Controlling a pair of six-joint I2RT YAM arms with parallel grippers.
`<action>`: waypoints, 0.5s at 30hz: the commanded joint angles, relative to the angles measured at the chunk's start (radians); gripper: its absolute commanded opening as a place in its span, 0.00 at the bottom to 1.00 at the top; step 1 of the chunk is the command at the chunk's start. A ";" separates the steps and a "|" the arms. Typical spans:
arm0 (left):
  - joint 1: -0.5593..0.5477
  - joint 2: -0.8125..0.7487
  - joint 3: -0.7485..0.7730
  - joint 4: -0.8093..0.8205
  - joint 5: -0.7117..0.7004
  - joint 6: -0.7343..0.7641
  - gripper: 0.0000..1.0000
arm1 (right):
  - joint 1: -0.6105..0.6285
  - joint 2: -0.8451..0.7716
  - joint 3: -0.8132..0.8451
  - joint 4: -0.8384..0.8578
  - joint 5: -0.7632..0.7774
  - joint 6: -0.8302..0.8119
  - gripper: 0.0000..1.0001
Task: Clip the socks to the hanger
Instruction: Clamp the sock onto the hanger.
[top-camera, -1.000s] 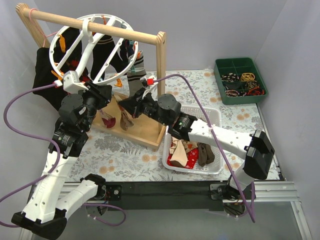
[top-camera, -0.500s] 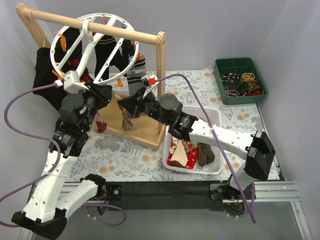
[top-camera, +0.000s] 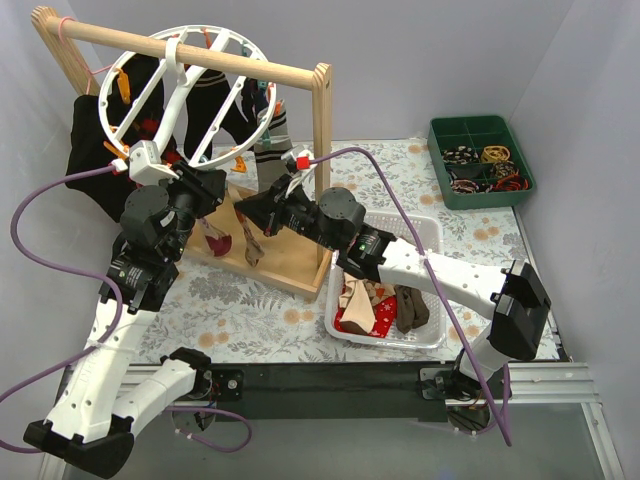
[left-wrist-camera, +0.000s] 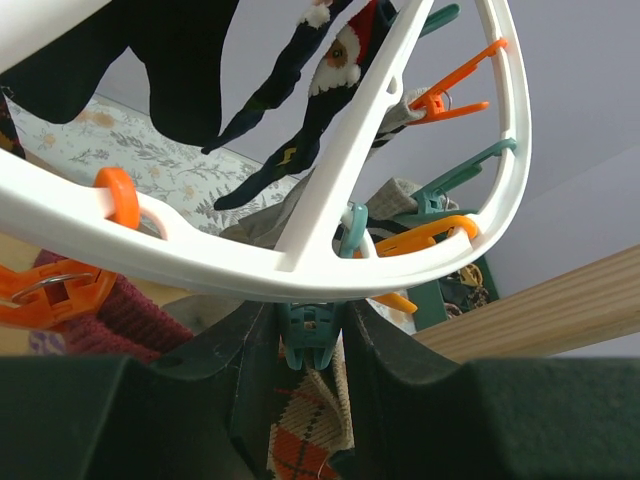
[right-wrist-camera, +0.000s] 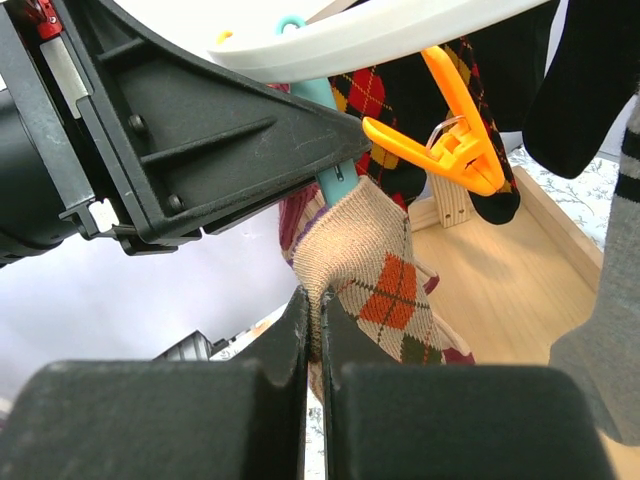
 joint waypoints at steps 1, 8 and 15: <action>0.001 0.002 -0.006 0.015 -0.002 -0.017 0.00 | 0.001 -0.025 0.046 0.073 -0.011 0.011 0.01; 0.000 -0.003 -0.007 0.017 0.004 -0.022 0.00 | -0.001 -0.020 0.056 0.079 0.000 0.010 0.01; 0.000 -0.001 -0.018 0.020 0.012 -0.026 0.00 | 0.001 -0.025 0.066 0.089 0.000 0.011 0.01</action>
